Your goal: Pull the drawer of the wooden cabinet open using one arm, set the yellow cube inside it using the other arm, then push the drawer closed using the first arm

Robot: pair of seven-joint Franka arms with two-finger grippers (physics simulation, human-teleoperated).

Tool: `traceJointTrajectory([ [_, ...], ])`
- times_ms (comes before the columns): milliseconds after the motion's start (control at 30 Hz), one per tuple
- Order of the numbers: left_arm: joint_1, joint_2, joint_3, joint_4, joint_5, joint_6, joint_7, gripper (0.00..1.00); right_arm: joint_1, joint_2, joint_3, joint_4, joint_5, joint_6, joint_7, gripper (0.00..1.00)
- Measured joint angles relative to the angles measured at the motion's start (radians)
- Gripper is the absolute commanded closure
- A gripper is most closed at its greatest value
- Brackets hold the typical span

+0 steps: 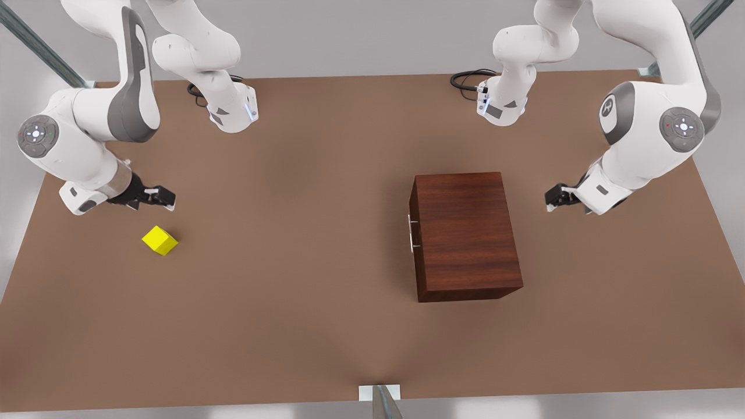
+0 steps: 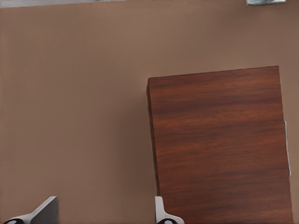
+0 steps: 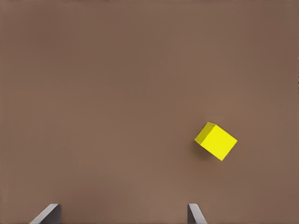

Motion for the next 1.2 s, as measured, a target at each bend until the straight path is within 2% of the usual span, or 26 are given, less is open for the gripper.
traceJointTrajectory([
  [167,-0.051,0.016,-0.012,0.029,0.002,0.020,-0.005,0.00,-0.025,0.010,0.000,0.003,-0.001,0.019,0.005,0.00],
  [333,-0.355,0.170,-0.018,0.207,0.063,-0.012,-0.087,0.00,-0.038,0.031,-0.002,0.018,0.000,0.025,0.014,0.00],
  [533,-0.533,0.343,-0.030,0.336,0.101,-0.022,-0.298,0.00,-0.038,0.065,-0.008,0.047,0.005,0.006,0.100,0.00],
  [833,-0.574,0.476,-0.026,0.354,0.156,0.034,-0.575,0.00,-0.060,0.092,-0.017,0.046,0.041,0.029,0.254,0.00],
  [1200,-0.641,0.569,-0.026,0.408,0.263,0.087,-0.802,0.00,-0.220,0.125,-0.014,0.047,0.044,0.082,0.387,0.00],
])
